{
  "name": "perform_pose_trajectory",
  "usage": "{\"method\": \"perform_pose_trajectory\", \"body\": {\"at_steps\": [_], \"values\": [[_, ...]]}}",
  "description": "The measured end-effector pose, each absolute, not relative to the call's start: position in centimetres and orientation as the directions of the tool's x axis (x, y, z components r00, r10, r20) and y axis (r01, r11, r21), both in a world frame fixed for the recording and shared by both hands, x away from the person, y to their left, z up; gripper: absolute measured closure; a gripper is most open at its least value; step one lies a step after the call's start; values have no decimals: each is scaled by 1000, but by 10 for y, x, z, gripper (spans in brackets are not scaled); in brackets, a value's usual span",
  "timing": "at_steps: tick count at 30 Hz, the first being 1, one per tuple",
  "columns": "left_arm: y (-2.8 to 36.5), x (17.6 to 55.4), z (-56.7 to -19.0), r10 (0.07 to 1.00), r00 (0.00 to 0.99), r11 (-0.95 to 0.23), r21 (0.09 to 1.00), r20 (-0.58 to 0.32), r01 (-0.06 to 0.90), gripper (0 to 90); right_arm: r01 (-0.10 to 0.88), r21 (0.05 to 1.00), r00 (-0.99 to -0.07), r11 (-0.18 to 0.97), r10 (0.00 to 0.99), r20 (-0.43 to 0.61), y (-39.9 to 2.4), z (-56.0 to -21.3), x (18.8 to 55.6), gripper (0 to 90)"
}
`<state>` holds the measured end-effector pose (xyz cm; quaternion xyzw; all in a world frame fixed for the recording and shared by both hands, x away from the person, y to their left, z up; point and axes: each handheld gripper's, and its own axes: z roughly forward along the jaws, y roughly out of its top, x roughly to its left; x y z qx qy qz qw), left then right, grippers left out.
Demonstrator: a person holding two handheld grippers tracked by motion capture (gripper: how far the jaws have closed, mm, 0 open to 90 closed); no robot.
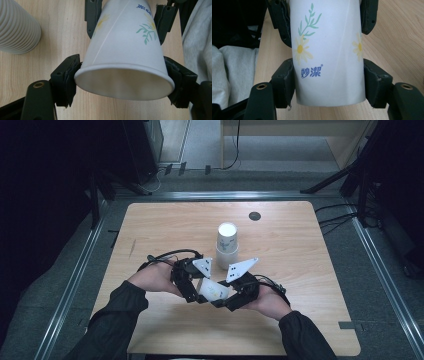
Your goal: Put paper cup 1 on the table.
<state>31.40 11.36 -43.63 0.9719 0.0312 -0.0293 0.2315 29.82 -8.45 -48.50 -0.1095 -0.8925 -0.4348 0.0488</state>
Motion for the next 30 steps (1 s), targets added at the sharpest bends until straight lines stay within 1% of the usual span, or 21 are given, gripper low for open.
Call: {"method": "perform_pose_trajectory", "body": {"at_steps": [2,3,4,5,6,8,9,10,11,13,14,16,19,22,26,27,28,30], "values": [[114,314,-436,49,997,-890,450,-67,74,202,241,768,-970,593,156,184,-85,-484,298,350],[114,314,-435,54,996,-886,457,-64,78,202,241,768,-970,593,156,184,-85,-484,298,350],[115,315,-435,59,996,-879,471,-64,82,149,236,770,-971,593,159,176,-86,-483,299,349],[119,317,-434,80,994,-864,492,-79,109,127,237,771,-971,592,164,173,-87,-482,299,349],[119,317,-434,80,994,-864,492,-79,109,127,237,771,-971,592,164,173,-87,-482,299,349],[126,320,-432,118,989,-840,523,-87,147,125,236,785,-971,573,168,169,-92,-479,300,348],[126,320,-432,118,989,-840,523,-87,147,124,236,785,-971,573,168,169,-92,-479,300,348],[132,322,-430,127,987,-816,555,-102,162,124,236,802,-971,548,170,170,-97,-477,302,347],[132,322,-430,127,987,-816,555,-102,162,124,244,810,-969,534,175,177,-99,-475,303,347],[141,323,-426,139,983,-774,605,-124,186,124,248,818,-967,518,181,179,-103,-473,304,347],[143,323,-426,147,978,-759,618,-144,205,125,244,823,-968,513,183,173,-105,-472,304,347],[148,323,-426,150,977,-744,633,-153,214,126,252,825,-966,505,188,179,-107,-471,305,346],[151,322,-426,156,975,-732,643,-159,222,127,249,832,-966,496,189,176,-109,-470,305,346],[156,321,-429,177,968,-709,659,-178,251,127,255,839,-964,480,191,184,-111,-469,306,346],[160,320,-436,213,950,-662,682,-227,311,129,258,843,-963,471,194,186,-114,-468,307,345],[160,320,-436,213,950,-662,682,-227,311,129,258,843,-963,471,194,186,-114,-468,307,345],[159,319,-439,241,941,-644,687,-236,337,131,257,845,-963,469,194,185,-115,-468,307,345],[159,320,-440,250,937,-639,686,-243,348,132,261,845,-962,466,196,190,-115,-468,307,345]]}}
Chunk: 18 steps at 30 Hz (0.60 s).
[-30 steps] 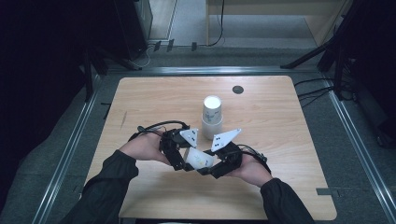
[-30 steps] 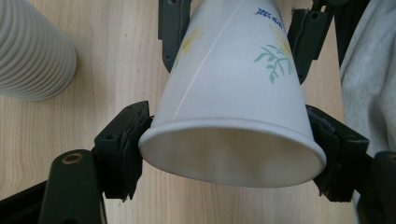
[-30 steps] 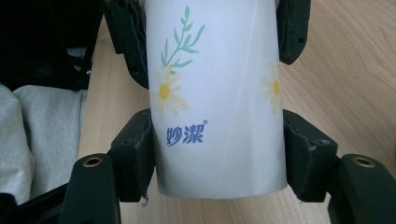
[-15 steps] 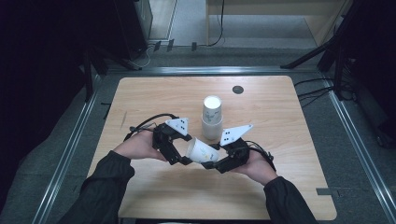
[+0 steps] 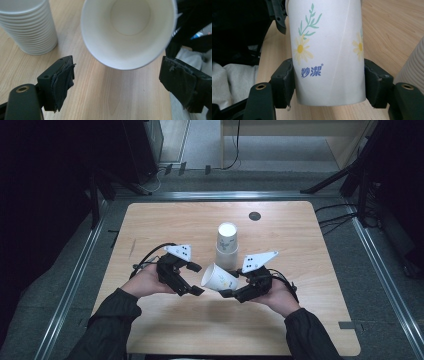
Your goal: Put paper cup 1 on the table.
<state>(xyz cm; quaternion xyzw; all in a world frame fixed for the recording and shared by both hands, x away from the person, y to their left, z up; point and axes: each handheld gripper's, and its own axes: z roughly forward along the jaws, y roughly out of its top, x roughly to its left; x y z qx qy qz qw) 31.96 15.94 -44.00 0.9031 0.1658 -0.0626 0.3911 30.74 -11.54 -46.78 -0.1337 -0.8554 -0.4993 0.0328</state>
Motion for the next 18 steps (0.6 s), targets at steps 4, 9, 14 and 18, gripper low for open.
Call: {"method": "perform_pose_trajectory", "body": {"at_steps": [4,9,14,18], "values": [[159,318,-443,251,931,-613,702,-264,364,134,265,853,-961,450,197,194,-118,-467,308,345],[156,317,-441,241,926,-566,734,-289,376,134,275,858,-958,434,200,206,-120,-467,309,345],[153,319,-441,230,918,-528,751,-323,397,134,283,857,-956,431,194,218,-120,-468,310,344],[150,321,-442,239,909,-474,776,-342,417,135,284,858,-957,428,188,223,-118,-469,311,344]]}}
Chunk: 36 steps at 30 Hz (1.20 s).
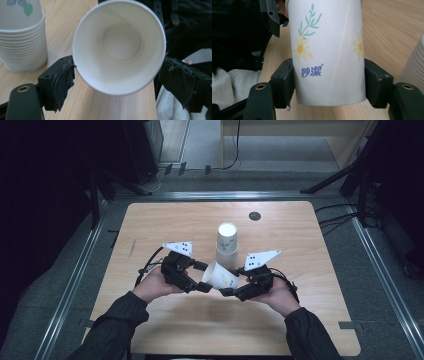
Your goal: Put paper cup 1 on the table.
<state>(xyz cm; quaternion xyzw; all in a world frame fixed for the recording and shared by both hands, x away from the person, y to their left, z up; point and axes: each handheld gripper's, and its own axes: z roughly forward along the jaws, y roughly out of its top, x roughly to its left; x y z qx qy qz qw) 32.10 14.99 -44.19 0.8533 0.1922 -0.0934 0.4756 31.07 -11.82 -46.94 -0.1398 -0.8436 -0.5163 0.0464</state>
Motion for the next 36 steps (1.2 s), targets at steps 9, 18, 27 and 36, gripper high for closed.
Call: {"method": "perform_pose_trajectory", "body": {"at_steps": [9,18,27,36], "values": [[146,322,-443,223,905,-445,788,-363,426,149,285,864,-957,415,174,233,-117,-469,310,344],[144,321,-444,223,912,-452,792,-344,410,199,294,859,-955,419,166,246,-114,-470,310,343],[147,320,-441,214,918,-448,802,-333,395,233,295,864,-955,409,156,252,-115,-469,309,334],[157,321,-430,248,922,-446,810,-298,382,237,322,841,-945,436,197,260,-113,-471,311,218]]}}
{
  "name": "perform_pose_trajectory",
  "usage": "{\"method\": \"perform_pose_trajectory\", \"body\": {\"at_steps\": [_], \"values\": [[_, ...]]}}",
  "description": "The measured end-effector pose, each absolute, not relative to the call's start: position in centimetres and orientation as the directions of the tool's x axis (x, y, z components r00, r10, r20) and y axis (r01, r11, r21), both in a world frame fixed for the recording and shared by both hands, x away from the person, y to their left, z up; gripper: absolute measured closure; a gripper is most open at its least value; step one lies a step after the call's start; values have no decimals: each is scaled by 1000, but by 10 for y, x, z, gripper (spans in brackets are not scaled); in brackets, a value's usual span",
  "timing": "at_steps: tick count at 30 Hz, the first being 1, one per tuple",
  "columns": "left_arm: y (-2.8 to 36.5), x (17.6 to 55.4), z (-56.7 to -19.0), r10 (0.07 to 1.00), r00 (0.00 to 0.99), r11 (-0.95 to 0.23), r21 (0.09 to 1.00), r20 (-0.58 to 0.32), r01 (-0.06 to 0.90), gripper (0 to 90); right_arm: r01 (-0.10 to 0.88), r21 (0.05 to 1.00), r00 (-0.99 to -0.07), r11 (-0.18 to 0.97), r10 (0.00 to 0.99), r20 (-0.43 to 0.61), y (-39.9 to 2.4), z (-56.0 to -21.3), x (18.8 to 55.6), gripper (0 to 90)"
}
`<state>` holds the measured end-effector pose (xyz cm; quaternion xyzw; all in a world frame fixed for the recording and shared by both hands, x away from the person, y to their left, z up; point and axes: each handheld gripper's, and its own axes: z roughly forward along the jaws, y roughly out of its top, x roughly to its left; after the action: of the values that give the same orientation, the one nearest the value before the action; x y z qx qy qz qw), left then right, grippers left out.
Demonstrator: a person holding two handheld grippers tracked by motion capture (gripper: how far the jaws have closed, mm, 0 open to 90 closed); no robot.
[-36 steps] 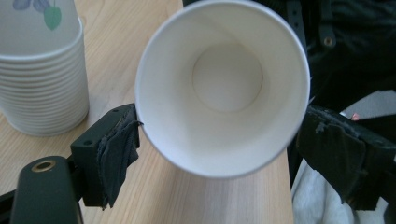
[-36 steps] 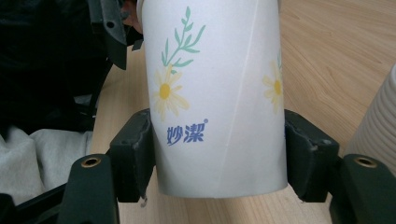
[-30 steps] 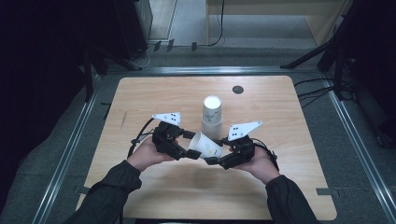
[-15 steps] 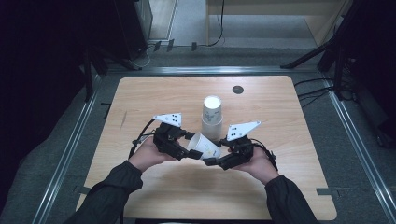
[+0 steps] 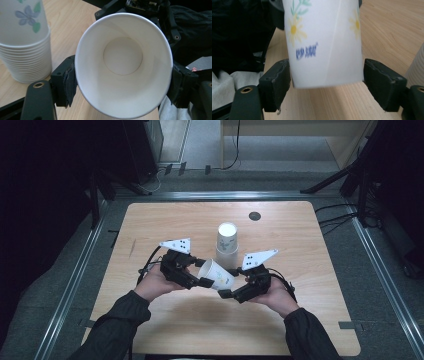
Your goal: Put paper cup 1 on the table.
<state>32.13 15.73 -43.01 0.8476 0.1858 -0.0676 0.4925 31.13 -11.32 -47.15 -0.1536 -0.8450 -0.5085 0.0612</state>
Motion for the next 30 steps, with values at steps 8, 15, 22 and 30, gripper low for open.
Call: {"method": "perform_pose_trajectory", "body": {"at_steps": [8,15,22,30], "values": [[188,328,-415,345,905,-450,802,-249,393,237,312,810,-935,496,311,169,-113,-480,307,200],[221,336,-410,473,856,-483,751,-208,450,237,365,777,-907,514,386,171,-120,-483,306,200],[254,343,-419,534,817,-517,682,-216,518,236,394,780,-882,486,440,171,-134,-483,310,198],[269,350,-420,607,782,-573,605,-138,552,236,451,762,-842,464,504,191,-138,-486,317,200]]}}
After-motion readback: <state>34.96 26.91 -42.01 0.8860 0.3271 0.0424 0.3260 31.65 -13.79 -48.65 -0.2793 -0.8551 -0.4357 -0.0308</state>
